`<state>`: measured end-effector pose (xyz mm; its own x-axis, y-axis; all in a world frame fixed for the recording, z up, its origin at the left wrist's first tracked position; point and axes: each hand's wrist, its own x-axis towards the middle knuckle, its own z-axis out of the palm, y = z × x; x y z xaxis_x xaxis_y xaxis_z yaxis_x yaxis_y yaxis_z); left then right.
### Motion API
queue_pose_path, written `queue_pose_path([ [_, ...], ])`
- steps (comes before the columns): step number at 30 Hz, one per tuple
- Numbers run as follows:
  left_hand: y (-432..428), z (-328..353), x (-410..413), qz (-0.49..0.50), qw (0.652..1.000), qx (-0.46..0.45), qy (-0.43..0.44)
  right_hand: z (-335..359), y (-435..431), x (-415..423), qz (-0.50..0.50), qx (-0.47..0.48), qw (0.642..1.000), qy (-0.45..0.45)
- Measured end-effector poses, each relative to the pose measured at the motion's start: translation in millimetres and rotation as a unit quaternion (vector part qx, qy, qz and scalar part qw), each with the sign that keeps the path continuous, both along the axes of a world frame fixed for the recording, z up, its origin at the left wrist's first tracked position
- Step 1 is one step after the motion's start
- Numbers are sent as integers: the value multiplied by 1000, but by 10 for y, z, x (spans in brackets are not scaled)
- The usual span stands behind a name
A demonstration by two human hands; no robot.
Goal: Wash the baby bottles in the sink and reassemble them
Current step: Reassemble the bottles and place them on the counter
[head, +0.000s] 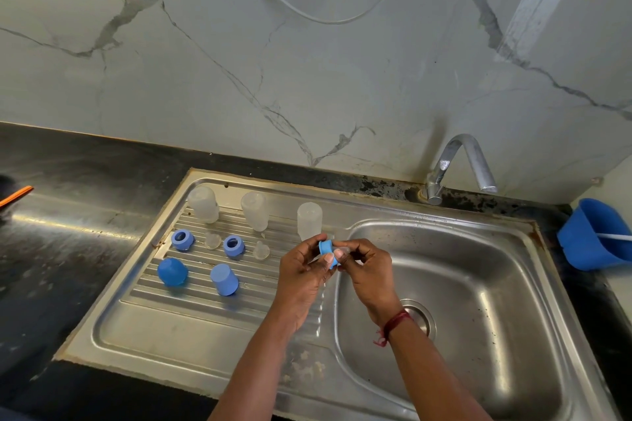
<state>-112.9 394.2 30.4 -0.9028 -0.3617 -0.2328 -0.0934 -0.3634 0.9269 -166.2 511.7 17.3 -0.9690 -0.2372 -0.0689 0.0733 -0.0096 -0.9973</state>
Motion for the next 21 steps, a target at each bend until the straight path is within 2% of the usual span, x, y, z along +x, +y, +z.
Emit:
queue_pose_path([
  [5,71,-59,-40,47,999,27,-4,-24,-105,61,-79,71,992,65],
  [9,103,-76,-70,66,997,28,2,-31,-162,121,-140,124,970,155],
  [11,117,-86,-72,71,997,31,4,-47,-176,124,-155,137,964,169],
  [14,109,-76,-69,54,998,30,9,-29,-164,92,-157,130,967,151],
  [21,-26,-24,-79,-10,1000,4,11,42,-114,-11,-100,45,992,58],
])
